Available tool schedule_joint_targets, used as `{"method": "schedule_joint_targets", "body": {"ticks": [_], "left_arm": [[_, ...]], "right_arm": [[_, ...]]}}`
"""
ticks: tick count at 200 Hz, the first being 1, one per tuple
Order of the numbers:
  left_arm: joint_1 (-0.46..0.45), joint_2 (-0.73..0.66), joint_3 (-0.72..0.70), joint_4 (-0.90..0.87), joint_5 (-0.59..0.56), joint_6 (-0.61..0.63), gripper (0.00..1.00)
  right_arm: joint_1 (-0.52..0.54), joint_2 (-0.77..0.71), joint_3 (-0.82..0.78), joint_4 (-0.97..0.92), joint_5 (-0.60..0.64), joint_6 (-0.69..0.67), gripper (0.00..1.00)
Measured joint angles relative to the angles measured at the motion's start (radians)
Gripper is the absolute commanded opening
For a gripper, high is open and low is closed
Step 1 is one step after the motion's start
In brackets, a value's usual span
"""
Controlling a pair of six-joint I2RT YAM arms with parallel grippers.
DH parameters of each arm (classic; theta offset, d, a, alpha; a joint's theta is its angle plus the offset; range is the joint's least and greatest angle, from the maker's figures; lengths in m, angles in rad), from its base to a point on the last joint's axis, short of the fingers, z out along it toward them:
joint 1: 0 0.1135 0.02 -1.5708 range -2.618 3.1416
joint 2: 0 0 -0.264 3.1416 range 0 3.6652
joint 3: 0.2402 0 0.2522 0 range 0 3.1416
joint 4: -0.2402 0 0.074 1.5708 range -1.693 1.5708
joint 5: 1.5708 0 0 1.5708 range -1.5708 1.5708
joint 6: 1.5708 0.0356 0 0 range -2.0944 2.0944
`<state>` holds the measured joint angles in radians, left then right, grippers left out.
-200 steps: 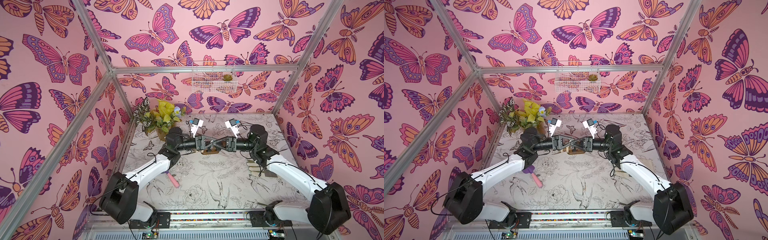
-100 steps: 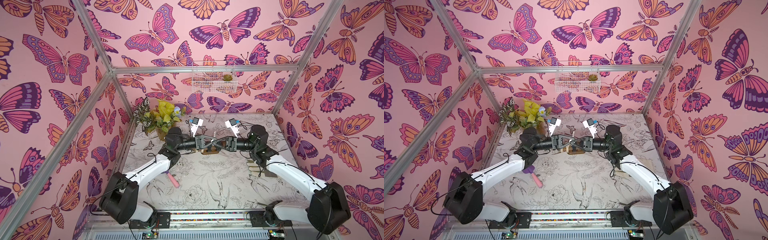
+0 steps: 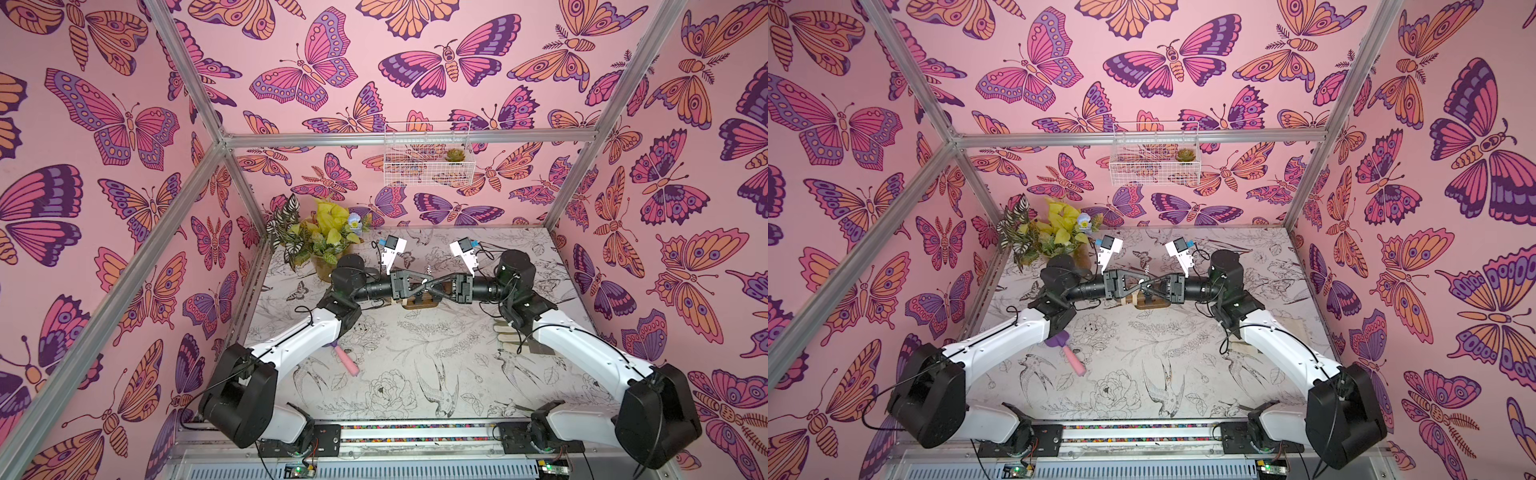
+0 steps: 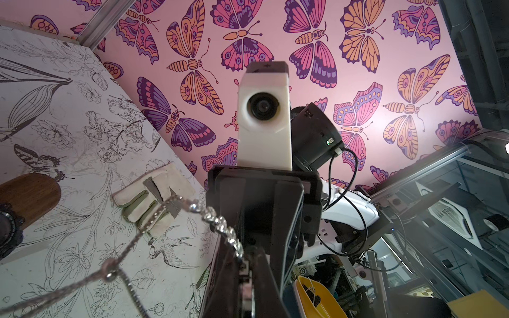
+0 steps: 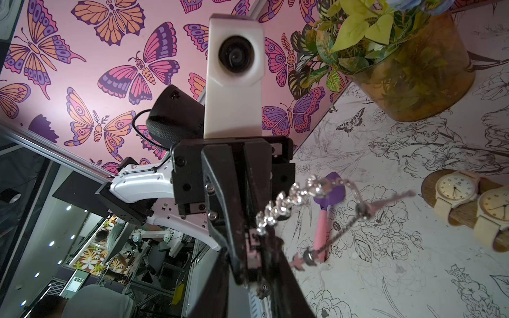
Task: Place watch on stand
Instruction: Adjust the watch.
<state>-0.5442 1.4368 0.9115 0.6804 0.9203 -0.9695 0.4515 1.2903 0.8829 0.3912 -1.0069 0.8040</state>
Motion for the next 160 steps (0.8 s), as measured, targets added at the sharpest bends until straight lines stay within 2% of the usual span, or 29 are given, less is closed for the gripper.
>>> {"method": "schedule_joint_targets", "body": {"ticks": [15,24,82,138,160], "left_arm": [[0.000,0.000,0.000,-0.002,0.000,0.000,0.00],[0.000,0.002,0.000,-0.010,-0.018,-0.008,0.00],[0.000,0.018,0.000,-0.053,-0.072,-0.024,0.00],[0.008,0.018,0.000,-0.054,-0.076,-0.029,0.00],[0.009,0.018,0.000,-0.054,-0.076,-0.031,0.00]], "right_arm": [[0.000,0.000,0.000,-0.005,0.000,-0.005,0.37],[0.003,0.000,0.000,-0.011,0.013,-0.022,0.42],[0.014,0.021,0.000,-0.081,0.031,-0.093,0.43],[0.014,0.002,0.000,-0.180,0.034,-0.164,0.58],[0.014,-0.018,-0.005,-0.211,0.037,-0.196,0.59]]}}
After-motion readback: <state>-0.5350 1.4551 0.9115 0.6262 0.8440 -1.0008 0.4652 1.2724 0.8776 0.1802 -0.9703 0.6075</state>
